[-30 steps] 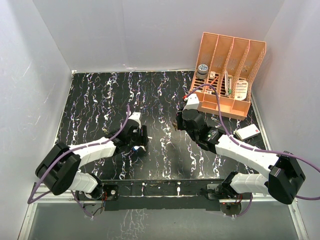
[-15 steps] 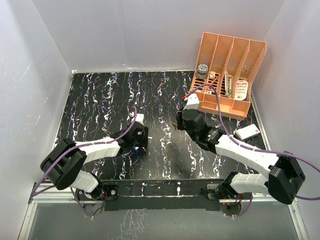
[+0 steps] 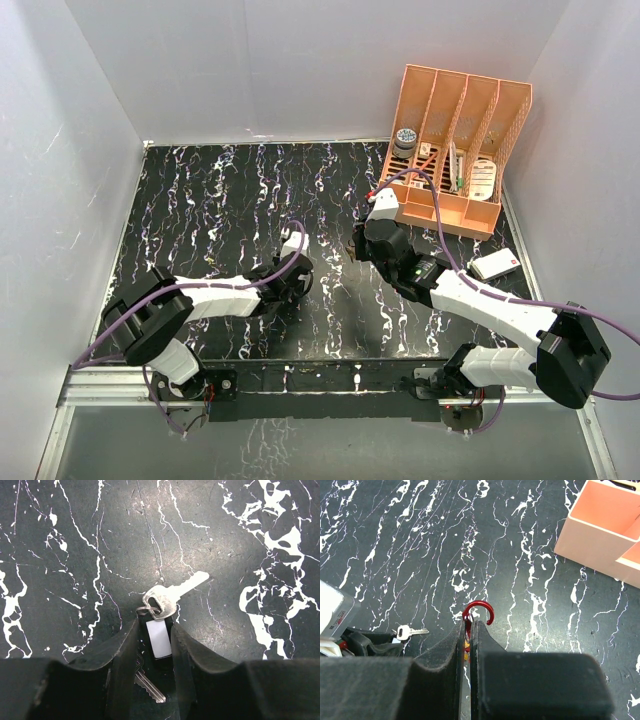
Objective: Put the keys on the keyring
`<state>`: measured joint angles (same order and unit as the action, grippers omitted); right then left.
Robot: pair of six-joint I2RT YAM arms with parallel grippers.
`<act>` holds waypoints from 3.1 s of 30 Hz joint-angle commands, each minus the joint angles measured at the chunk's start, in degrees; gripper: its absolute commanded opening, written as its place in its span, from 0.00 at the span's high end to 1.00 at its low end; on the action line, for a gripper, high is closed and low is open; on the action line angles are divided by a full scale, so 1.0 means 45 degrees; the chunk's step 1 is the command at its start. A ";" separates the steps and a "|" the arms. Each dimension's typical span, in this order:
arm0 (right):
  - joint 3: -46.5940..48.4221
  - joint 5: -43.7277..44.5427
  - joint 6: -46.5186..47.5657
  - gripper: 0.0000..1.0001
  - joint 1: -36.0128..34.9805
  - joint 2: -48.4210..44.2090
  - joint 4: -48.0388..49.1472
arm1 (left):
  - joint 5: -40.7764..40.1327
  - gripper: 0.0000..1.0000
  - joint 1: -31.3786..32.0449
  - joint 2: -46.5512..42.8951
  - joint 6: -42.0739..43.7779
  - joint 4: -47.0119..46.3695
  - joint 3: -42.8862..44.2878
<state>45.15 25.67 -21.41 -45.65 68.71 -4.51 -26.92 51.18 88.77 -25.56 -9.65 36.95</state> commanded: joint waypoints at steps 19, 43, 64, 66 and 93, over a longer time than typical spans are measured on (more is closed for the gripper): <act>-0.0070 0.0294 -0.0128 1.00 -0.0051 -0.0403 0.0648 | -0.1556 1.00 0.0072 -0.0998 0.1300 0.1166 -0.0148; -0.0091 0.0392 -0.0048 1.00 -0.0051 -0.0595 0.0592 | 0.2650 0.66 -0.1790 -0.3096 0.2941 -0.0312 -0.0219; 0.0007 0.0370 -0.0038 1.00 -0.0051 -0.0531 0.0573 | 0.7655 0.46 -0.4174 -0.2694 0.2363 -0.2857 -0.2054; 0.0006 0.0365 -0.0028 1.00 -0.0051 -0.0535 0.0552 | 0.7737 0.46 -0.4271 -0.2499 0.2321 -0.3141 -0.2209; -0.0150 0.0545 -0.0011 1.00 -0.0051 -0.0656 0.0534 | 0.8267 0.69 -0.4617 -0.1246 0.1955 -0.4426 -0.2588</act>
<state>45.08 26.70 -21.47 -45.65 67.61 -4.54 9.04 30.72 83.24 -16.71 -28.51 26.11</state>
